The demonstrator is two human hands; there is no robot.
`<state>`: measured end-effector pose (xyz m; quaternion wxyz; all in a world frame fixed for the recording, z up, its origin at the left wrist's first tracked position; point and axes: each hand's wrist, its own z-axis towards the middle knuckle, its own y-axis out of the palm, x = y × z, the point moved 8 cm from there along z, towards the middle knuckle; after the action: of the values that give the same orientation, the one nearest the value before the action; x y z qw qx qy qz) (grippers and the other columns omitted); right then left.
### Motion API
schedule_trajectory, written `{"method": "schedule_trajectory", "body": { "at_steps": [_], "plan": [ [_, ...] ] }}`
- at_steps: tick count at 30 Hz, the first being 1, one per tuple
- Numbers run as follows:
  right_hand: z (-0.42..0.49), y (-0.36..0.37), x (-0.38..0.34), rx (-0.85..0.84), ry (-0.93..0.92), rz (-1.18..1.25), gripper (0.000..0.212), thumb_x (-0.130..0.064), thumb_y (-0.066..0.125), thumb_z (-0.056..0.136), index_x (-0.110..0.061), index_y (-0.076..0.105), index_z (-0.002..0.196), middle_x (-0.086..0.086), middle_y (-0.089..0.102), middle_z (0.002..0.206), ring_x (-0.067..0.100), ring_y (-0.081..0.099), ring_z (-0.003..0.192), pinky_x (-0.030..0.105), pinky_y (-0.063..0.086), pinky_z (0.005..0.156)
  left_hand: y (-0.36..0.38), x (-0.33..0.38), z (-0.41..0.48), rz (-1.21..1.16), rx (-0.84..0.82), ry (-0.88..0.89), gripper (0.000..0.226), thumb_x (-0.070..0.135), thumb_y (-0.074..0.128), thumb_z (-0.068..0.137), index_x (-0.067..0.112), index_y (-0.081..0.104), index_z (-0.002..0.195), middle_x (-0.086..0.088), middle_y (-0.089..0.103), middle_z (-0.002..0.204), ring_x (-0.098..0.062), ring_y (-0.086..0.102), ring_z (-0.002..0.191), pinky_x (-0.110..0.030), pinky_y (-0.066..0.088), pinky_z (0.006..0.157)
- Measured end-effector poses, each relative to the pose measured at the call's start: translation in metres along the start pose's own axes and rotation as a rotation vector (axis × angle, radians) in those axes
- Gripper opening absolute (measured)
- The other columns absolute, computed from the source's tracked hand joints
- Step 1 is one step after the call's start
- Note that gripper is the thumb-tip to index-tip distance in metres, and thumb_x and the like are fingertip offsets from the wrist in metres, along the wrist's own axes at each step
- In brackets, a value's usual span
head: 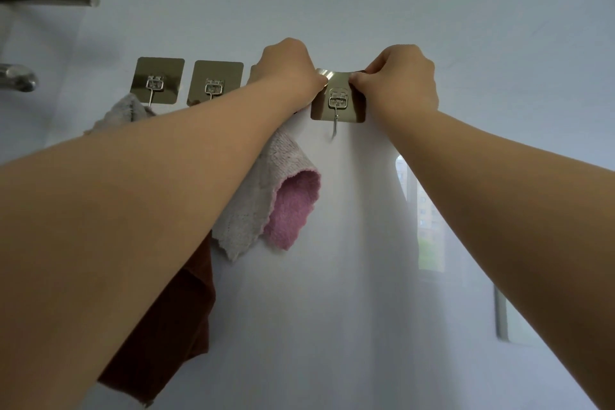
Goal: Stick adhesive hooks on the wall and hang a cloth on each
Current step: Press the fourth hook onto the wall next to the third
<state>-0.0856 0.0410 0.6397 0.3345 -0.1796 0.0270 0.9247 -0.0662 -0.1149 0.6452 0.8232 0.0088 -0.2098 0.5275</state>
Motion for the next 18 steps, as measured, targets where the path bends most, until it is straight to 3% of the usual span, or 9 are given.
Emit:
{"method": "schedule_trajectory", "body": {
  "at_steps": [4, 7, 10, 14, 18],
  "plan": [
    [-0.005, 0.0, -0.002, 0.051, -0.03, -0.072, 0.021, -0.026, 0.056, 0.085, -0.016, 0.063, 0.102, 0.003, 0.063, 0.108, 0.025, 0.059, 0.091, 0.028, 0.038, 0.067, -0.003, 0.0, -0.002, 0.015, 0.038, 0.006, 0.033, 0.03, 0.06, 0.086, 0.01, 0.054, 0.111, -0.009, 0.062, 0.109, -0.029, 0.061, 0.098, -0.038, 0.051, 0.087],
    [-0.007, 0.001, -0.003, 0.064, -0.046, -0.119, 0.023, -0.025, 0.052, 0.086, -0.013, 0.061, 0.103, 0.005, 0.06, 0.11, 0.024, 0.053, 0.085, 0.029, 0.036, 0.066, -0.004, -0.003, -0.004, -0.009, 0.041, -0.004, 0.037, 0.031, 0.062, 0.085, 0.011, 0.048, 0.113, -0.008, 0.058, 0.113, -0.03, 0.06, 0.099, -0.039, 0.05, 0.087],
    [-0.011, 0.002, -0.004, 0.069, -0.073, -0.167, 0.025, -0.028, 0.051, 0.087, -0.014, 0.058, 0.107, 0.006, 0.057, 0.113, 0.024, 0.052, 0.086, 0.029, 0.034, 0.067, -0.005, -0.001, -0.005, 0.009, 0.045, 0.033, 0.023, 0.03, 0.062, 0.085, 0.017, 0.048, 0.099, -0.004, 0.057, 0.111, -0.027, 0.057, 0.102, -0.033, 0.047, 0.086],
    [-0.015, -0.001, -0.004, 0.07, -0.089, -0.165, 0.048, -0.031, 0.056, 0.087, -0.021, 0.039, 0.131, 0.003, 0.052, 0.121, 0.025, 0.054, 0.103, 0.03, 0.032, 0.07, -0.005, 0.004, -0.01, 0.063, 0.049, 0.132, 0.007, 0.024, 0.058, 0.087, 0.026, 0.053, 0.093, 0.005, 0.055, 0.101, -0.021, 0.053, 0.108, -0.031, 0.039, 0.086],
    [-0.016, 0.001, -0.002, 0.067, -0.148, -0.17, 0.027, -0.028, 0.051, 0.09, -0.021, 0.054, 0.116, 0.005, 0.05, 0.117, 0.025, 0.053, 0.101, 0.03, 0.032, 0.067, -0.003, 0.003, -0.015, 0.128, 0.031, 0.197, 0.018, 0.027, 0.056, 0.088, 0.028, 0.058, 0.106, -0.002, 0.056, 0.116, -0.024, 0.051, 0.112, -0.033, 0.039, 0.086]
  ]
}}
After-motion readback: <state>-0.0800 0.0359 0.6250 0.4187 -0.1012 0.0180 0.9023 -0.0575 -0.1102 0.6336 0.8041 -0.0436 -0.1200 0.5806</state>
